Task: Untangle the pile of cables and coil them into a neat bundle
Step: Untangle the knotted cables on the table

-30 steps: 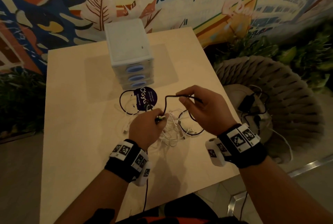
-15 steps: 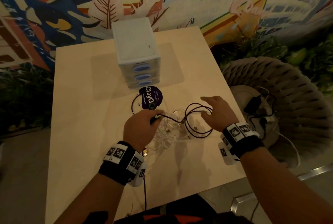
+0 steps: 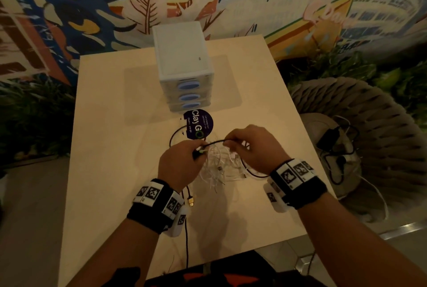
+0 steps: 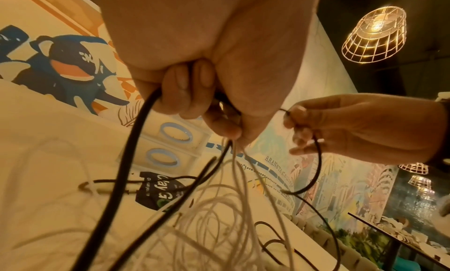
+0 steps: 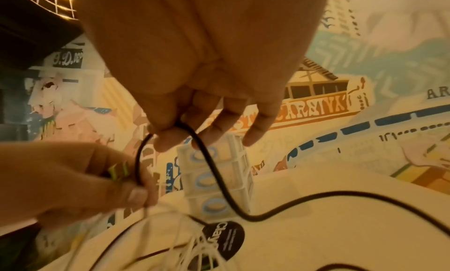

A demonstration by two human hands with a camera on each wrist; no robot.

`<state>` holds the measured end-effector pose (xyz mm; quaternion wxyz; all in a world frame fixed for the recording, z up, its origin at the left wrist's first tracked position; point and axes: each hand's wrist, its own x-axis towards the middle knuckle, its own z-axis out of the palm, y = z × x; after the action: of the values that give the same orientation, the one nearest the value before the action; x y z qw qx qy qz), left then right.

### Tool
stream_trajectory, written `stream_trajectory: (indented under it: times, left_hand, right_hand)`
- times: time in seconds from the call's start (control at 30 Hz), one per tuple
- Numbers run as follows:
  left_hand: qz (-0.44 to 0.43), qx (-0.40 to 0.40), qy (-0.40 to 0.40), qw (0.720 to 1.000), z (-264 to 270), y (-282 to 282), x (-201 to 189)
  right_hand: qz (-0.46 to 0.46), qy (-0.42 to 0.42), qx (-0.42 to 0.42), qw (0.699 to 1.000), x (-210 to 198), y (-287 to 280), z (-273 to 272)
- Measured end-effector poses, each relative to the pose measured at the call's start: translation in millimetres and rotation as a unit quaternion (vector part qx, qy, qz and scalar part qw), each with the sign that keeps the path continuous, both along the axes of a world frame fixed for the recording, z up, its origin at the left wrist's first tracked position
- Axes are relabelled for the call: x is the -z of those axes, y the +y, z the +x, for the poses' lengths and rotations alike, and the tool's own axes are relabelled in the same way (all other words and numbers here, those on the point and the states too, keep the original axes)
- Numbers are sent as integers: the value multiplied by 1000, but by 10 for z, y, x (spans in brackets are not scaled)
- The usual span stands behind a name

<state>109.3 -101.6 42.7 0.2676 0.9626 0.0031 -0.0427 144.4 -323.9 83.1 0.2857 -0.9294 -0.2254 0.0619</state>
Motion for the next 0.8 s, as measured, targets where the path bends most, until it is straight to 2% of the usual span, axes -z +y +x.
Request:
stream_trajectory:
  times: [0.1,0.17,0.23,0.33,0.37,0.47,0.5,0.57,0.67,0.8]
  left_hand:
    - [13,-7,19,1000,14,34,36]
    - [10,0,5,1000,8,25,27]
    - [2,-4,-30,1000,-13,9,6]
    - [-8,-10,-62,998,-38,-6,-24]
    - [-6,-6,-64,998,-46,-5,-25]
    - [10,0,-61,998,-72,-25,-30]
    - [17,6,-57,998,-78,-45,-37]
    - [35,20,-38,998,-87,-95,-55]
    - [62,34,-25,997,-95,-120,-64]
    - [78,33,-1,996,-116,-64,-56]
  right_hand:
    - [80,-38,33,996,-156,-144,14]
    - [99,-45,51,993,-215,-217,16]
    - [75,-15,67,995,-135,-300,54]
    - [-27,50,107,993,92,-371,90]
    - [-25,51,113,992,130,-365,74]
    - [62,12,65,996,54,-201,-35]
    - [66,0,38,997,18,-111,-63]
    - [22,-3,-8,1000,-15,78,-91]
    - [-61,35,-20,997,-9,271,-50]
    - [-48,9,-16,999,-18,240,-26]
